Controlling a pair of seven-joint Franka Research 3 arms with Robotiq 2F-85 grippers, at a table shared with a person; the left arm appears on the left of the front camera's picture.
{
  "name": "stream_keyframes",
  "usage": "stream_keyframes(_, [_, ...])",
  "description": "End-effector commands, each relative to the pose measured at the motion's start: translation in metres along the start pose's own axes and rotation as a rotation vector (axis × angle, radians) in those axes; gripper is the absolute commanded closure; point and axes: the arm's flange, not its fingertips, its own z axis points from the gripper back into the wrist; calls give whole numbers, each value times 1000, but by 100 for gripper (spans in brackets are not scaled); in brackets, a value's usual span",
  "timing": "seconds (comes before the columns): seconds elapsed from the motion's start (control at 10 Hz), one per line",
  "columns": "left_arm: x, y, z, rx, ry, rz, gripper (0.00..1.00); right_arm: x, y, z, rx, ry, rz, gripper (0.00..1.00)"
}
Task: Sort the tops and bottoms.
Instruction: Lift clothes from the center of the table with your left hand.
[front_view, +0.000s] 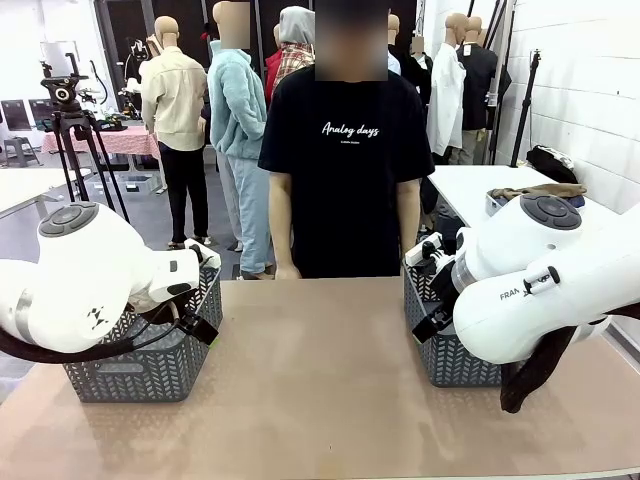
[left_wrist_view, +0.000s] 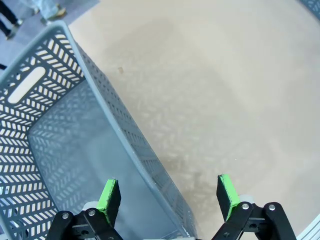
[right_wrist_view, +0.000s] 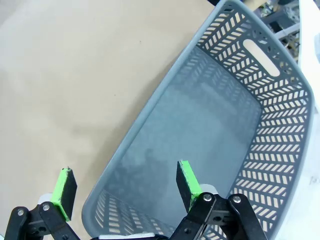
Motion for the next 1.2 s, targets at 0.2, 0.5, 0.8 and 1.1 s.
stream_keyframes(0.2, [0, 1, 0, 0, 0, 3, 0, 0, 0, 0, 0, 0, -1, 0])
stream_keyframes(0.5, [0, 1, 0, 0, 0, 3, 0, 0, 0, 0, 0, 0, -1, 0])
stream_keyframes(0.8, [0, 0, 0, 0, 0, 0, 0, 6, 4, 13, -75, -5, 42, 0])
stream_keyframes(1.1, [21, 10, 56, 111, -88, -18, 0, 27, 5, 73, -156, -131, 74, 0])
